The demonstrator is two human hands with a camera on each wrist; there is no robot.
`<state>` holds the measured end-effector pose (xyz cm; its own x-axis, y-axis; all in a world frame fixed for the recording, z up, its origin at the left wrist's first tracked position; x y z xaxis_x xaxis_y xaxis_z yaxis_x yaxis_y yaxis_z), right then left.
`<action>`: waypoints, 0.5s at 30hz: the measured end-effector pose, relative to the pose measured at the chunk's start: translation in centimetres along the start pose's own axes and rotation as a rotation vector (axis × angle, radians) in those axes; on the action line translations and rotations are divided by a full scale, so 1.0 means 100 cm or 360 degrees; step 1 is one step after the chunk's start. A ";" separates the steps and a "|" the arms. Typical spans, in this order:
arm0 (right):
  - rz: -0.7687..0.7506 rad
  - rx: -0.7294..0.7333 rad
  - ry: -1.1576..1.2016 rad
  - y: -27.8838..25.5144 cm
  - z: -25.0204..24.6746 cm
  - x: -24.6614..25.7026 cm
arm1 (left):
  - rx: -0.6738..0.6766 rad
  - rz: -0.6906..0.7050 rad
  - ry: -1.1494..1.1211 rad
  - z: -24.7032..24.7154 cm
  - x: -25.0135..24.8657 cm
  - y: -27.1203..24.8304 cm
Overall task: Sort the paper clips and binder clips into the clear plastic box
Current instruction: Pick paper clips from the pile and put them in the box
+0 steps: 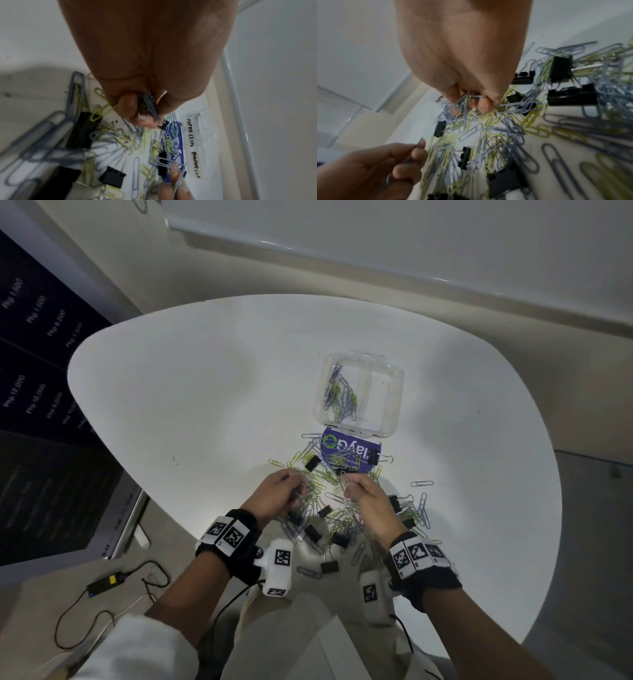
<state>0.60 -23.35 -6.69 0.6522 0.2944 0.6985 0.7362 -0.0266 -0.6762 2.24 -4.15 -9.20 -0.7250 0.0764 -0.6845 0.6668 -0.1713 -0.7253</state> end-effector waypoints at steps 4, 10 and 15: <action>0.0274 -0.0017 0.0421 -0.006 -0.005 -0.003 | -0.0008 -0.0039 -0.0222 0.008 -0.018 -0.006; 0.0359 -0.0010 0.0600 -0.014 -0.012 0.013 | -0.0019 0.0098 -0.0557 0.036 -0.100 0.011; 0.0304 -0.0077 0.0736 0.002 -0.023 0.043 | -0.0074 0.0158 -0.0432 0.056 -0.161 0.047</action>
<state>3.91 -24.29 -3.28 0.7797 -0.1743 0.6014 0.5963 -0.0861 -0.7981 16.03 -11.67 -1.19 -0.6710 -0.2055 -0.7124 0.7396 -0.1190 -0.6624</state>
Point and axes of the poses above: each hand's wrist, its own y-axis towards the middle knuckle, its own z-axis out of the palm, x = y × z, the point moved 8 cm from there along y, towards the middle knuckle, and after that the axes turned 2 degrees about z, right-handed, at the moved point
